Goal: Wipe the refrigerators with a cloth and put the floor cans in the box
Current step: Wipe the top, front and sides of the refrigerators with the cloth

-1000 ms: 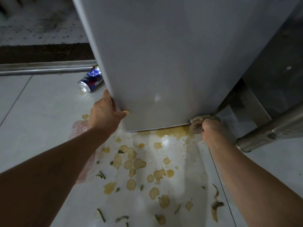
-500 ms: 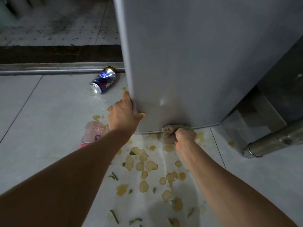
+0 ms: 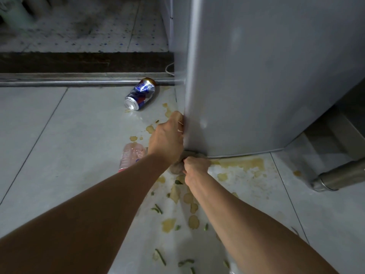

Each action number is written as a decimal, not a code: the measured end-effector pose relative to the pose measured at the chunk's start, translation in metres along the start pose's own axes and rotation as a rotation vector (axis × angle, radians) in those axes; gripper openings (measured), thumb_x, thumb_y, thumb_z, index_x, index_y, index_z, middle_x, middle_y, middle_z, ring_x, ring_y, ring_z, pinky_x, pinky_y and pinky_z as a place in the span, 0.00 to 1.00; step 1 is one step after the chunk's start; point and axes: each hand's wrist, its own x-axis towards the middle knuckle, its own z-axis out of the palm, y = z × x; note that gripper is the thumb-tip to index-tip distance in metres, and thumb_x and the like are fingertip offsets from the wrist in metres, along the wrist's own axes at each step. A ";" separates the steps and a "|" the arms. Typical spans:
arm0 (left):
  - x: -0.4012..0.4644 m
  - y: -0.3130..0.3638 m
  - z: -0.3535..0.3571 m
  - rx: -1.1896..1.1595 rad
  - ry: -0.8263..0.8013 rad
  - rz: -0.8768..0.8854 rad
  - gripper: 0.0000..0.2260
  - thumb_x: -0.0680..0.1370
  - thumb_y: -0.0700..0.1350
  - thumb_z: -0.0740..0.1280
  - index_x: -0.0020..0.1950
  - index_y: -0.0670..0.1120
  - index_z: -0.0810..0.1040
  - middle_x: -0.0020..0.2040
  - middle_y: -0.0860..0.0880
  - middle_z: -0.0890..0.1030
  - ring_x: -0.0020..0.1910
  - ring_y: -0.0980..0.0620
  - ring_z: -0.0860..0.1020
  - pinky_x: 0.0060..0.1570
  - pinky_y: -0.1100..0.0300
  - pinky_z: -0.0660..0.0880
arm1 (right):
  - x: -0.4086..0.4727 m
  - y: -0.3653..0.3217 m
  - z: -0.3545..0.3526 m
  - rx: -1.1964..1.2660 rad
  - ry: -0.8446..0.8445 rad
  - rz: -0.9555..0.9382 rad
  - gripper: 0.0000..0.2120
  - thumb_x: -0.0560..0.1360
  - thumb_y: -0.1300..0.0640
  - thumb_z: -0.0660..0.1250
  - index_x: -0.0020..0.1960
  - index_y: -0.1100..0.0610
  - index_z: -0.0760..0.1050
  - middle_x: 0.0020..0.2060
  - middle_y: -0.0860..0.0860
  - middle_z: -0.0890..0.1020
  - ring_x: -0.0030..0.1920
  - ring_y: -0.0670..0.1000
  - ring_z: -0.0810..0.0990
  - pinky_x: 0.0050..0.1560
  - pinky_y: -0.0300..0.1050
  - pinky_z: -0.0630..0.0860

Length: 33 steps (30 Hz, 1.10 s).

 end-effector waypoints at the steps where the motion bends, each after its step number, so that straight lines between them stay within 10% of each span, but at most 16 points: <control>1: -0.001 -0.001 -0.002 -0.013 -0.006 0.007 0.12 0.74 0.32 0.61 0.52 0.47 0.68 0.51 0.46 0.81 0.49 0.45 0.80 0.49 0.46 0.78 | -0.005 0.002 0.003 -0.005 -0.026 0.006 0.18 0.73 0.69 0.63 0.61 0.61 0.66 0.53 0.58 0.75 0.43 0.54 0.73 0.34 0.42 0.69; 8: -0.012 -0.008 -0.018 0.024 -0.080 0.055 0.23 0.75 0.30 0.59 0.65 0.50 0.70 0.60 0.54 0.79 0.57 0.51 0.78 0.56 0.49 0.76 | -0.033 0.006 0.015 -0.058 -0.188 -0.023 0.13 0.71 0.74 0.64 0.53 0.63 0.74 0.54 0.60 0.79 0.46 0.54 0.77 0.50 0.47 0.76; 14: -0.025 -0.024 -0.045 0.067 -0.051 -0.020 0.19 0.76 0.37 0.63 0.64 0.52 0.71 0.60 0.55 0.79 0.56 0.53 0.78 0.57 0.50 0.76 | -0.049 0.007 -0.009 -0.235 -0.108 -0.142 0.24 0.73 0.72 0.61 0.67 0.60 0.66 0.60 0.59 0.77 0.58 0.57 0.77 0.61 0.53 0.74; 33: -0.049 0.059 -0.073 0.108 -0.041 0.061 0.16 0.76 0.42 0.66 0.62 0.51 0.71 0.57 0.54 0.79 0.55 0.54 0.78 0.55 0.54 0.76 | -0.133 -0.096 -0.128 -0.310 -0.110 -0.544 0.02 0.72 0.59 0.68 0.42 0.55 0.76 0.44 0.57 0.82 0.44 0.55 0.81 0.49 0.52 0.80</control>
